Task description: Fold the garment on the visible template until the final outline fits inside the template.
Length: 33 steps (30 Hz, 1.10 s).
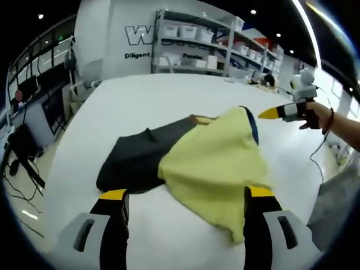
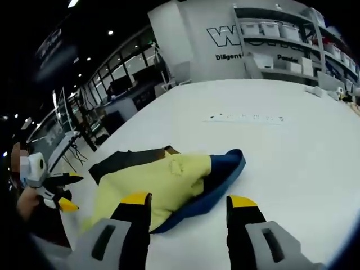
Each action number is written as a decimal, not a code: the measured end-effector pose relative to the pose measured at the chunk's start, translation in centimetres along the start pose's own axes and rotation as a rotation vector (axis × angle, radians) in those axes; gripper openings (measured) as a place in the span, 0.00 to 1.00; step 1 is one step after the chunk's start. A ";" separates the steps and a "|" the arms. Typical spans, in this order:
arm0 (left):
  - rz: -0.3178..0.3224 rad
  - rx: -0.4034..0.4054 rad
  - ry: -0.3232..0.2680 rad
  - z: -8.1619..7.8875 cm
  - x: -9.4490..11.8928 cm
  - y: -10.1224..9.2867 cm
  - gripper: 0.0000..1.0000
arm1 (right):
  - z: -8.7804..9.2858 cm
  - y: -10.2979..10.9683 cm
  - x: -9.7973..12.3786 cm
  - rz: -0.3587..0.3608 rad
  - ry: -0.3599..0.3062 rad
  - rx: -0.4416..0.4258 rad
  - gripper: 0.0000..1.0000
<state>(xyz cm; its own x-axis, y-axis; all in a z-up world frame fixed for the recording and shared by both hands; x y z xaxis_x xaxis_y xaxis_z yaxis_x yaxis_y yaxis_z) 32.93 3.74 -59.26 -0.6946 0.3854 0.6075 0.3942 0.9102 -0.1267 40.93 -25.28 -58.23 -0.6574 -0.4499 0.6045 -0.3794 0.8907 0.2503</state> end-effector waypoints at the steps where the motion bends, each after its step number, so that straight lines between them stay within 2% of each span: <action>1: 0.001 -0.006 0.002 0.2 0.1 -0.3 0.84 | 0.4 0.4 0.1 -0.008 0.002 0.003 0.49; 5: 0.020 -0.035 0.026 1.1 0.5 -1.2 0.82 | 1.3 1.2 0.2 -0.027 0.019 -0.001 0.47; 8: 0.009 -0.044 0.036 1.8 0.7 -1.6 0.82 | 1.8 1.3 0.2 -0.032 0.023 0.000 0.44; 12: 0.040 -0.005 0.041 2.8 0.9 -2.4 0.79 | 2.4 1.6 -0.1 -0.046 0.031 -0.012 0.40; 14: 0.084 0.011 0.039 3.0 1.0 -3.2 0.74 | 2.7 1.5 -0.4 -0.047 0.037 -0.016 0.38; 17: 0.109 0.010 0.071 3.7 0.9 -3.7 0.67 | 3.0 1.8 -0.8 -0.060 0.042 -0.030 0.34; 19: 0.116 0.006 0.082 4.1 0.8 -3.9 0.59 | 3.3 1.8 -1.1 -0.056 0.044 -0.026 0.31; 22: 0.145 0.080 0.117 5.1 0.5 -4.3 0.44 | 3.7 1.7 -1.6 -0.052 0.051 -0.032 0.28; 25: 0.142 0.072 0.122 5.5 0.2 -4.4 0.43 | 3.9 1.6 -2.0 -0.048 0.042 -0.042 0.20; 28: 0.128 0.047 0.174 6.2 0.0 -4.4 0.37 | 4.3 1.3 -2.5 -0.030 0.023 -0.075 0.13; 29: 0.135 0.024 0.150 5.9 -0.2 -4.4 0.35 | 4.4 1.3 -2.6 -0.032 0.021 -0.083 0.12; 33: 0.143 0.028 0.167 5.9 0.3 -4.7 0.29 | 4.7 1.4 -3.2 -0.030 0.029 -0.075 0.08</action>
<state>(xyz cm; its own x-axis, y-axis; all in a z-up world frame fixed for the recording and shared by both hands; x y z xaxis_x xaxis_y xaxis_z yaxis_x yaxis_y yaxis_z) 27.31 0.44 -63.12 -0.5225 0.4821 0.7033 0.4626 0.8532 -0.2411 39.42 -22.87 -63.36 -0.6274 -0.4750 0.6171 -0.3476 0.8799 0.3239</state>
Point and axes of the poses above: the point that each gripper's makers call its tool centre point, and the gripper's own axes: x roughly backward along the fingers, y roughly to its left, z roughly out of its underside, the point moved 5 cm from there along x, roughly backward along the fingers, and after that the axes turned 2 degrees about z, right-handed, at the moved point
